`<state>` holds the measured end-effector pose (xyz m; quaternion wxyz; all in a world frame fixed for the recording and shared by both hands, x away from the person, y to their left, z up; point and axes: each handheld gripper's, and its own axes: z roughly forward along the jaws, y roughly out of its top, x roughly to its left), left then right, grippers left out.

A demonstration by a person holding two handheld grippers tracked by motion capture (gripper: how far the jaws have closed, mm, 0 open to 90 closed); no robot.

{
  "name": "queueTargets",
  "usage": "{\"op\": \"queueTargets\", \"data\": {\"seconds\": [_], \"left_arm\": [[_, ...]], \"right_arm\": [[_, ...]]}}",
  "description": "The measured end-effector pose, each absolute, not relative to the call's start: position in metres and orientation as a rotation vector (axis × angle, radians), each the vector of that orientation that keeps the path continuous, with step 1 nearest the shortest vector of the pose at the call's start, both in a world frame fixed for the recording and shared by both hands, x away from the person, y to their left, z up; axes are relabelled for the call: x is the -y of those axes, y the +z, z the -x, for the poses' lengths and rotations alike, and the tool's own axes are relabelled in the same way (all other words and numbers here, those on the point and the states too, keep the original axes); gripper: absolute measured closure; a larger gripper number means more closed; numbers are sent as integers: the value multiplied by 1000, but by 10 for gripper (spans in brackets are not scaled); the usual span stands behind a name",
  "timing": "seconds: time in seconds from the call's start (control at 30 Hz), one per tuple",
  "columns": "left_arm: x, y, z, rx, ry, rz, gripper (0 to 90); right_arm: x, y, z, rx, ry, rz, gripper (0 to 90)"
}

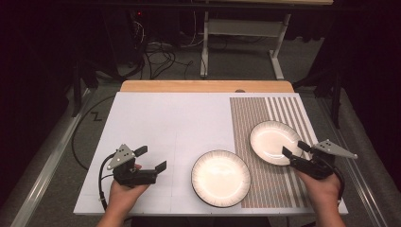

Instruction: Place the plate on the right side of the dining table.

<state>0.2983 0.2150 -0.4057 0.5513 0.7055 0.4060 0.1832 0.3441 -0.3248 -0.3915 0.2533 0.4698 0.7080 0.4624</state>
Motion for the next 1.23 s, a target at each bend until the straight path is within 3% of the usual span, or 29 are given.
{"op": "queueTargets", "data": {"seconds": [0.43, 0.6, 0.73, 1.23], "left_arm": [[-216, -404, -295, -938, 453, -1668, 52], [-217, -404, -294, -939, 464, -1661, 39], [-217, -403, -295, -945, 475, -1652, 4], [-221, -398, -289, -920, 488, -1601, 7]], "right_arm": [[263, -382, -318, -2040, 1391, -1057, 130], [248, -378, -311, -2041, 1426, -1019, 11], [242, -377, -307, -2043, 1424, -982, 10], [243, -375, -307, -2033, 1398, -970, 10]]}}
